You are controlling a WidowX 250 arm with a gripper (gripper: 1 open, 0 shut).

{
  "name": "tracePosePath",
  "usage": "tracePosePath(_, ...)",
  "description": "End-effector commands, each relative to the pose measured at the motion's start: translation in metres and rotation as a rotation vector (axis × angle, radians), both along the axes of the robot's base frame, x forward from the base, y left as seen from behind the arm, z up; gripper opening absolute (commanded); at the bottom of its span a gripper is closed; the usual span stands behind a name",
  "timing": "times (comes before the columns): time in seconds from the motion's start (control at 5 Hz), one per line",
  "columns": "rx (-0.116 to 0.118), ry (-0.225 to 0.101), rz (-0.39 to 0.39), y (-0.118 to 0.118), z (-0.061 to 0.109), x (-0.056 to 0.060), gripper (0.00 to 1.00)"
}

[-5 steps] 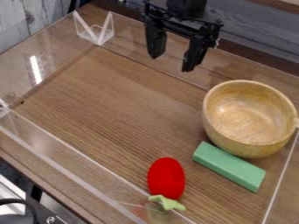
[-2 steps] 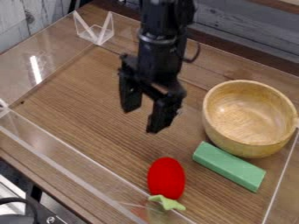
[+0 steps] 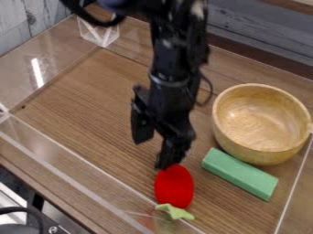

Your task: Move the red object to the right side of the table

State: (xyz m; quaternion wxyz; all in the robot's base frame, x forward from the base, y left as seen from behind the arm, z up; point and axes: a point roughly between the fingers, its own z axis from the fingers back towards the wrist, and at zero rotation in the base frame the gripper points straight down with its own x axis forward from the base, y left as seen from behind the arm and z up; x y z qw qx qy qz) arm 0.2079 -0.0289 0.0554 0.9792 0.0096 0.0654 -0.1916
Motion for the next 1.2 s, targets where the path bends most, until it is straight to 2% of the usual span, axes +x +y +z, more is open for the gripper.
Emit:
tracePosePath(0.0,0.006,-0.035,-0.065,-0.006,-0.019,0.001,1.0)
tracePosePath(0.2,0.011,-0.047,-0.132,-0.004,-0.023,-0.002,1.0)
tracePosePath(0.4,0.016,-0.057,-0.197,-0.002,-0.025,-0.005,0.0)
tracePosePath(0.6,0.021,-0.068,-0.185,-0.004,-0.017,-0.005,0.0)
tracePosePath(0.8,0.024,-0.078,-0.164,-0.007,-0.007,-0.003,1.0)
tracePosePath(1.0,0.022,-0.09,-0.222,-0.012,-0.009,-0.009,0.0)
